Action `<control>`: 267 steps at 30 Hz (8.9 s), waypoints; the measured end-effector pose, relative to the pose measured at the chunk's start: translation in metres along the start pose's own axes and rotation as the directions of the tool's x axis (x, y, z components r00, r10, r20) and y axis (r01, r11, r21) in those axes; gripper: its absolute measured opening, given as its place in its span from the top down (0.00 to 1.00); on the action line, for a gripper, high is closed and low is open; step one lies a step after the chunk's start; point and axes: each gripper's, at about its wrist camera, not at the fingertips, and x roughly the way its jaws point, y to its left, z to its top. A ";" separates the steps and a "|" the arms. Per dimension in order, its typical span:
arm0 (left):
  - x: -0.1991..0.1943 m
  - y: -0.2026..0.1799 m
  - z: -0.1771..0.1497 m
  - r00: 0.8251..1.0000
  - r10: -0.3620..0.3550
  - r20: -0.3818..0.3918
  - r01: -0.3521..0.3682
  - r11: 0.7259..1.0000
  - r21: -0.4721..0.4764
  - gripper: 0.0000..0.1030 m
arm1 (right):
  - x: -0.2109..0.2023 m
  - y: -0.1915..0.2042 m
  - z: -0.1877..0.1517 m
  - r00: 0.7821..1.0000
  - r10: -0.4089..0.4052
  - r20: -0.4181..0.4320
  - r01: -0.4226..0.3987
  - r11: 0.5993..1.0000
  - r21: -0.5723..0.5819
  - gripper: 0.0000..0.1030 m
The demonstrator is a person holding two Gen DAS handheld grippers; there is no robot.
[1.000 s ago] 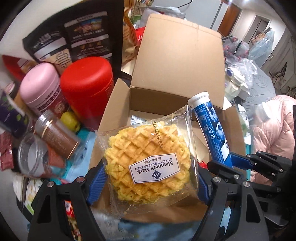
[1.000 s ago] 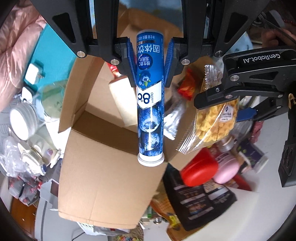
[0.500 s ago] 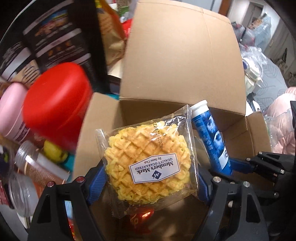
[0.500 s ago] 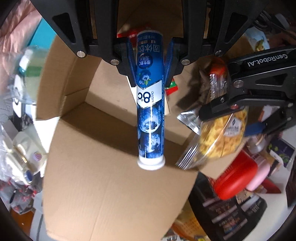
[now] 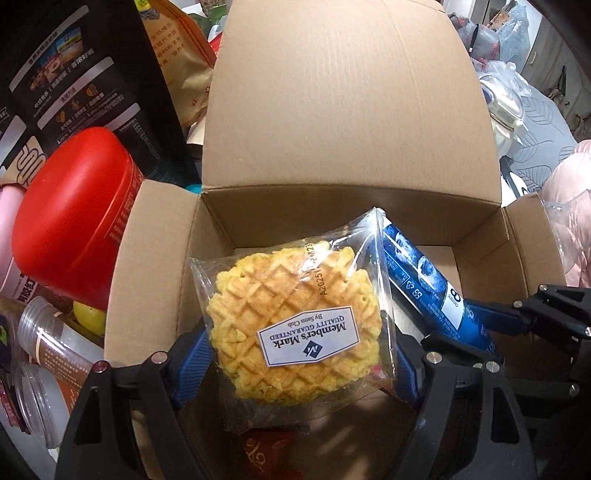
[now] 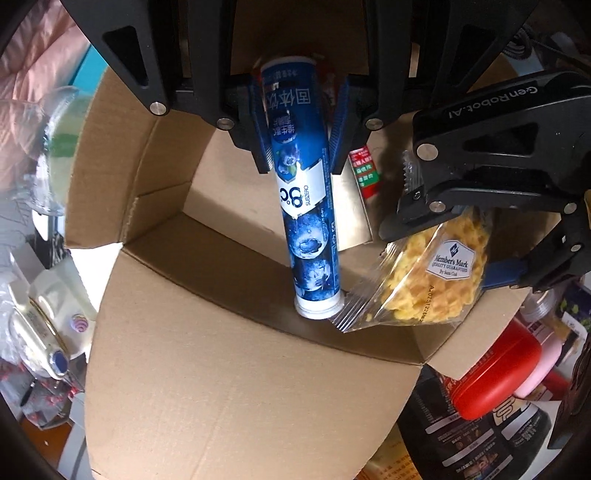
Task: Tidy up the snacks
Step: 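Lower the waffle cake and blue tube into the box and open both grippers, then withdraw both tools from the box back over the table, then grasp the brown nut snack bag with the left gripper while the right grasps the white bread bag, then lift the brown nut bag with the left gripper while the right carries the white bread bag to the box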
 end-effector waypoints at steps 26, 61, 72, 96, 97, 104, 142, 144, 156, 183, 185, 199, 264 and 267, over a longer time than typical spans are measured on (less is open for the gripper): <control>-0.074 0.004 -0.012 0.998 0.061 0.027 -0.058 0.993 -0.098 0.15 | -0.081 0.009 -0.033 0.995 -0.022 0.093 0.021 1.000 0.020 0.45; -0.266 -0.017 -0.185 0.962 0.166 0.217 -0.090 0.942 -0.325 0.15 | -0.223 0.071 -0.183 0.943 0.094 0.319 -0.046 0.987 -0.156 0.45; -0.289 -0.020 -0.249 0.944 0.243 0.221 -0.141 0.907 -0.396 0.15 | -0.226 0.095 -0.235 0.946 0.147 0.290 -0.085 0.973 -0.216 0.45; -0.258 0.085 -0.308 0.948 0.245 0.202 -0.093 0.823 -0.560 0.15 | -0.155 0.165 -0.217 0.953 0.262 0.149 -0.216 0.938 -0.271 0.45; -0.256 0.089 -0.308 0.950 0.240 0.200 -0.090 0.822 -0.563 0.15 | -0.149 0.169 -0.212 0.957 0.256 0.139 -0.212 0.939 -0.272 0.44; -0.225 0.131 -0.303 0.954 0.234 0.186 -0.088 0.816 -0.571 0.15 | -0.110 0.194 -0.183 0.965 0.246 0.087 -0.217 0.941 -0.260 0.41; -0.070 0.198 -0.245 0.984 -0.175 0.042 0.178 0.911 -0.372 0.15 | 0.032 0.202 -0.106 0.970 0.218 -0.107 -0.215 0.976 0.041 0.46; -0.066 0.193 -0.247 0.982 -0.185 0.021 0.179 0.905 -0.387 0.15 | 0.031 0.200 -0.108 0.969 0.212 -0.125 -0.210 0.977 0.028 0.46; -0.036 0.161 -0.235 0.988 -0.135 -0.081 0.100 0.935 -0.341 0.15 | 0.018 0.163 -0.128 0.975 0.162 -0.154 -0.163 0.987 0.010 0.46; -0.044 0.109 -0.257 0.984 -0.148 -0.100 0.103 0.928 -0.358 0.47 | 0.008 0.161 -0.189 0.951 0.211 -0.226 -0.228 0.973 -0.048 0.46; -0.042 0.109 -0.258 0.984 -0.158 -0.086 0.120 0.931 -0.346 0.45 | 0.008 0.163 -0.190 0.952 0.208 -0.225 -0.225 0.973 -0.049 0.46; -0.021 0.071 -0.240 0.987 -0.032 -0.156 0.009 0.989 -0.148 0.06 | 0.015 0.161 -0.186 0.963 0.143 -0.226 -0.160 0.986 -0.056 0.37; -0.177 0.064 -0.203 0.996 -0.033 0.084 0.048 0.981 -0.187 0.51 | -0.119 0.152 -0.164 0.980 0.193 0.048 -0.180 0.965 -0.193 0.48; -0.180 0.062 -0.190 0.994 -0.033 0.104 0.051 0.984 -0.173 0.51 | -0.123 0.147 -0.154 0.981 0.183 0.070 -0.166 0.967 -0.193 0.48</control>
